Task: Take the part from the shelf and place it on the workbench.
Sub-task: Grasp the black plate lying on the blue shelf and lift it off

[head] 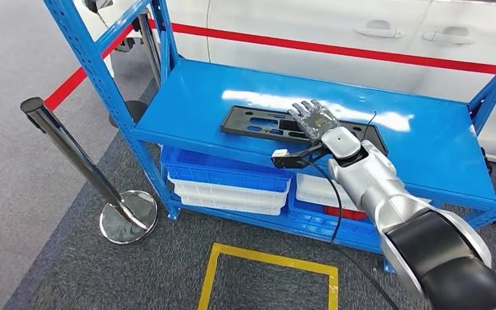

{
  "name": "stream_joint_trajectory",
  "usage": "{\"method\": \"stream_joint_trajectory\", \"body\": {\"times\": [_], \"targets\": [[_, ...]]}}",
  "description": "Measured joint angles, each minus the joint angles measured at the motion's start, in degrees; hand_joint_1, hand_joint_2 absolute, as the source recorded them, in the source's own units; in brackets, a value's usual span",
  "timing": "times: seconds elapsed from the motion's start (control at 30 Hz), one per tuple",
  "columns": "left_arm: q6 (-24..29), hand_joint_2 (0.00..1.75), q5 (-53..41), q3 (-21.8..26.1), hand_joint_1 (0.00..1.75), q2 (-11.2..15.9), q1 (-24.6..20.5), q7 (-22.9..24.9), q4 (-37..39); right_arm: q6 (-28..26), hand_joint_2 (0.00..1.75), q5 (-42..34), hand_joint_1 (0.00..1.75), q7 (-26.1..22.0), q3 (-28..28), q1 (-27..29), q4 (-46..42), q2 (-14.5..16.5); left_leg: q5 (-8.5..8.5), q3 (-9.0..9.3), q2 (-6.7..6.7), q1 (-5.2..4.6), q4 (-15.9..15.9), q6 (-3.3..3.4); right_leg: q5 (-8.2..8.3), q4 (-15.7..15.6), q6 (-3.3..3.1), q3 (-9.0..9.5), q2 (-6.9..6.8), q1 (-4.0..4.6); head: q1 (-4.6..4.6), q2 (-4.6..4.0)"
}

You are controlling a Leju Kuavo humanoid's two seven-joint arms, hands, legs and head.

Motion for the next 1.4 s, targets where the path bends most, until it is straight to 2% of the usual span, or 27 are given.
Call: {"method": "stream_joint_trajectory", "body": {"times": [0.07, 0.1, 0.13, 0.17, 0.23, 0.3, 0.4, 0.43, 0.5, 0.57, 0.6, 0.63, 0.67, 0.7, 0.73, 0.8, 0.87, 0.9, 0.97, 1.0, 1.07, 1.1, 1.13, 1.17, 1.27, 1.33, 1.4], "targets": [[0.0, 0.0, 0.0, 0.0, 0.0, 0.0, 0.0, 0.0, 0.0, 1.3, 1.75, 0.1, 0.0, 0.0, 0.5, -0.3, 1.0, 0.0, -3.25, -3.43, 0.01, 0.07, 7.6, -0.25, -0.06, 0.0, -0.21, 0.01, -0.04, 0.13, 0.0, 0.0], [0.0, 0.0, 0.0, 0.0, 0.0, 0.0, 0.0, 0.0, 0.0, 2.1, 1.75, 0.1, 0.0, 0.0, 0.7, -0.3, 1.5, 0.0, -3.61, -4.41, 0.02, 0.1, 9.6, -0.34, -0.1, 0.1, -0.23, 0.01, -0.04, 0.17, 0.0, 0.0], [-0.1, 0.0, 0.0, 0.0, 0.0, 0.0, 0.0, -0.1, 0.0, 3.0, 1.75, 0.1, 0.0, 0.0, 0.7, -0.4, 1.9, 0.0, -2.82, -4.31, 0.03, 0.14, 9.4, -0.4, -0.14, 0.2, -0.21, 0.02, -0.03, 0.17, 0.0, 0.0], [-0.1, 0.0, 0.0, 0.0, 0.0, 0.1, 0.0, -0.1, 0.0, 3.7, 1.75, 0.2, 0.0, 0.0, 0.8, -0.5, 2.2, 0.0, -1.17, -3.21, 0.04, 0.2, 7.1, -0.41, -0.23, 0.4, -0.13, 0.04, -0.01, 0.15, 0.0, 0.0], [-0.1, 0.0, 0.0, 0.0, 0.0, 0.1, -0.1, -0.1, 0.0, 4.6, 1.75, 0.1, 0.0, 0.0, 0.8, -0.9, 2.8, 0.0, 2.34, 0.59, 0.1, 0.36, -0.8, -0.29, -0.58, 0.9, 0.23, -0.11, 0.08, 0.25, 0.0, 0.0], [-0.2, 0.0, 0.0, 0.0, 0.0, 0.1, -0.1, -0.1, 0.0, 5.4, 1.75, 0.1, 0.0, -0.1, 0.9, -1.5, 3.3, 0.0, 3.54, 2.59, 0.09, 0.38, -5.1, 0.17, -0.82, 1.5, 0.74, -0.5, 0.2, 0.47, 0.01, 0.0], [-0.2, 0.0, 0.1, 0.0, 0.0, 0.1, -0.1, -0.2, 0.0, 7.2, 1.75, -0.1, 0.0, -0.7, 1.0, -2.0, 4.0, 0.0, 3.66, 2.62, 0.02, 0.22, -5.6, 1.16, -0.88, 1.7, 1.57, -0.72, 0.24, 0.39, 0.01, 0.0], [-0.2, 0.0, 0.1, 0.0, 0.0, 0.1, -0.1, -0.2, 0.0, 7.6, 1.75, -0.3, 0.0, -1.0, 1.0, -2.2, 4.2, -0.1, 3.82, 2.7, 0.03, 0.26, -5.8, 1.52, -1.5, 2.5, 1.86, -1.02, 0.23, 0.28, 0.0, 0.0], [-0.2, 0.0, 0.1, 0.0, 0.0, 0.1, -0.2, -0.2, 0.0, 8.1, 1.75, -0.4, 0.0, -1.3, 1.1, -2.5, 4.6, -0.2, 4.05, 2.81, 0.05, 0.4, -6.0, 2.06, -4.31, 7.1, 2.36, -3.04, 0.21, 0.09, 0.0, 0.0], [-0.2, 0.0, 0.1, 0.0, 0.0, 0.1, -0.2, -0.3, 0.0, 8.3, 1.75, -0.5, 0.0, -1.4, 1.1, -2.6, 5.1, -0.3, 4.05, 2.78, 0.04, 0.37, -6.1, 2.23, -7.75, 15.0, 2.69, -6.77, 0.2, 0.04, 0.0, 0.0], [-0.2, 0.0, 0.1, 0.0, 0.0, 0.1, -0.1, -0.3, 0.0, 8.5, 1.75, -0.5, 0.12, -1.4, 1.1, -2.5, 5.3, -0.3, 4.04, 2.79, 0.04, 0.35, -6.0, 2.24, -8.47, 17.7, 2.76, -8.16, 0.2, 0.02, 0.0, 0.0], [-0.2, 0.0, 0.1, 0.0, 0.0, 0.1, -0.1, -0.3, 0.0, 8.7, 1.75, -0.5, 0.54, -1.6, 1.2, -2.4, 5.5, -0.3, 4.03, 2.8, 0.04, 0.34, -6.0, 2.24, -8.2, 18.6, 2.75, -8.7, 0.19, 0.02, 0.0, 0.0], [-0.3, 0.0, 0.1, 0.0, 0.0, 0.1, -0.2, -0.3, 0.0, 8.9, 1.75, -0.6, 0.97, -1.8, 1.2, -2.4, 5.7, -0.3, 4.02, 2.86, 0.03, 0.34, -6.0, 2.22, -6.78, 16.9, 2.66, -7.94, 0.19, 0.01, 0.0, 0.0], [-0.3, 0.0, 0.0, 0.0, 0.0, 0.1, -0.2, -0.3, 0.0, 9.1, 1.75, -0.6, 1.4, -2.1, 1.2, -2.4, 5.8, -0.4, 3.99, 2.94, 0.02, 0.34, -6.0, 2.17, -4.66, 13.1, 2.5, -6.1, 0.19, 0.02, 0.0, 0.0], [-0.3, 0.0, 0.0, 0.0, 0.0, 0.1, -0.3, -0.2, 0.0, 9.3, 1.75, -0.6, 1.72, -2.4, 1.2, -2.5, 5.9, -0.5, 3.94, 2.98, 0.01, 0.33, -6.0, 2.06, -2.8, 8.6, 2.29, -3.9, 0.2, 0.06, 0.0, 0.0], [-0.4, 0.0, -0.1, 0.0, 0.0, 0.0, -0.4, -0.2, 0.0, 9.3, 1.75, -0.6, 1.75, -3.0, 1.4, -2.7, 5.9, -0.6, 3.88, 2.9, -0.04, 0.2, -6.0, 1.64, -0.78, 2.4, 1.83, -0.92, 0.23, 0.37, 0.0, 0.0], [-0.6, 0.0, -0.1, 0.0, 0.0, 0.0, -0.5, -0.2, 0.0, 9.2, 1.75, -0.5, 1.75, -3.5, 1.6, -2.7, 5.9, -0.6, 3.92, 2.82, -0.06, 0.15, -6.1, 1.01, -0.71, 1.3, 1.35, -0.55, 0.26, 0.7, 0.0, 0.0], [-0.6, 0.0, 0.0, 0.0, 0.0, 0.0, -0.5, -0.2, 0.0, 9.1, 1.75, -0.5, 1.74, -3.5, 1.6, -2.7, 5.9, -0.6, 3.84, 2.8, -0.05, 0.15, -6.1, 0.69, -0.6, 1.1, 1.02, -0.47, 0.25, 0.55, 0.0, 0.0], [-0.7, 0.0, 0.0, 0.0, 0.0, 0.0, -0.5, -0.2, 0.0, 9.1, 1.75, -0.5, 1.73, -3.6, 1.7, -2.8, 5.9, -0.5, 2.52, 2.18, -0.01, 0.13, -4.5, 0.18, -0.33, 0.5, 0.29, -0.09, 0.13, 0.3, 0.0, 0.0], [-0.7, 0.0, 0.1, 0.0, 0.0, 0.0, -0.6, -0.2, 0.0, 9.1, 1.75, -0.4, 1.73, -3.6, 1.8, -2.9, 5.9, -0.4, 1.04, 1.12, 0.02, 0.14, -2.1, 0.0, -0.24, 0.3, -0.03, 0.09, 0.03, 0.19, 0.0, 0.0], [-0.7, 0.0, 0.2, 0.0, 0.0, 0.0, -0.5, -0.2, 0.0, 9.0, 1.75, -0.4, 1.73, -3.7, 2.0, -3.0, 5.9, -0.3, -2.59, -2.35, 0.05, 0.22, 5.6, -0.26, -0.28, 0.2, -0.37, 0.15, -0.13, 0.36, 0.0, 0.0], [-0.7, 0.0, 0.3, 0.0, 0.0, 0.0, -0.4, -0.2, 0.0, 9.0, 1.75, -0.4, 1.74, -3.7, 2.1, -3.0, 5.9, -0.3, -3.53, -3.8, 0.05, 0.25, 8.7, -0.35, -0.3, 0.3, -0.41, 0.14, -0.17, 0.42, 0.0, 0.0], [-0.7, 0.0, 0.4, 0.0, 0.0, 0.0, -0.4, -0.2, 0.0, 9.0, 1.75, -0.4, 1.74, -3.8, 2.1, -3.0, 5.9, -0.3, -3.48, -4.47, 0.05, 0.26, 10.0, -0.4, -0.33, 0.3, -0.44, 0.13, -0.17, 0.45, 0.0, 0.0], [-0.7, 0.0, 0.5, 0.0, 0.0, 0.0, -0.3, -0.3, 0.0, 9.0, 1.75, -0.4, 1.74, -3.8, 2.1, -3.0, 5.9, -0.2, -2.32, -3.98, 0.06, 0.28, 9.0, -0.39, -0.36, 0.4, -0.42, 0.13, -0.14, 0.44, 0.0, 0.0], [-0.7, 0.0, 0.5, 0.0, 0.0, 0.0, -0.5, -0.4, 0.0, 8.9, 1.75, -0.4, 1.75, -4.1, 2.1, -3.2, 5.9, -0.2, 2.73, 1.26, 0.1, 0.25, -2.0, 0.07, -0.66, 1.0, -0.04, 0.06, -0.01, 0.52, 0.0, 0.0], [-0.7, 0.0, 0.5, 0.0, 0.0, 0.0, -0.5, -0.6, 0.0, 8.9, 1.75, -0.5, 1.75, -4.6, 2.2, -3.3, 6.0, -0.3, 3.54, 3.04, 0.08, 0.11, -5.7, 0.53, -0.75, 1.3, 0.45, -0.22, 0.04, 0.71, 0.0, 0.0], [-0.7, 0.0, 0.5, 0.0, 0.0, 0.0, -0.5, -0.7, 0.0, 8.8, 1.75, -0.6, 1.75, -5.1, 2.2, -3.3, 6.0, -0.3, 3.67, 3.13, 0.06, 0.01, -6.0, 1.07, -0.68, 1.3, 1.03, -0.37, 0.09, 0.7, 0.0, 0.0]]}}
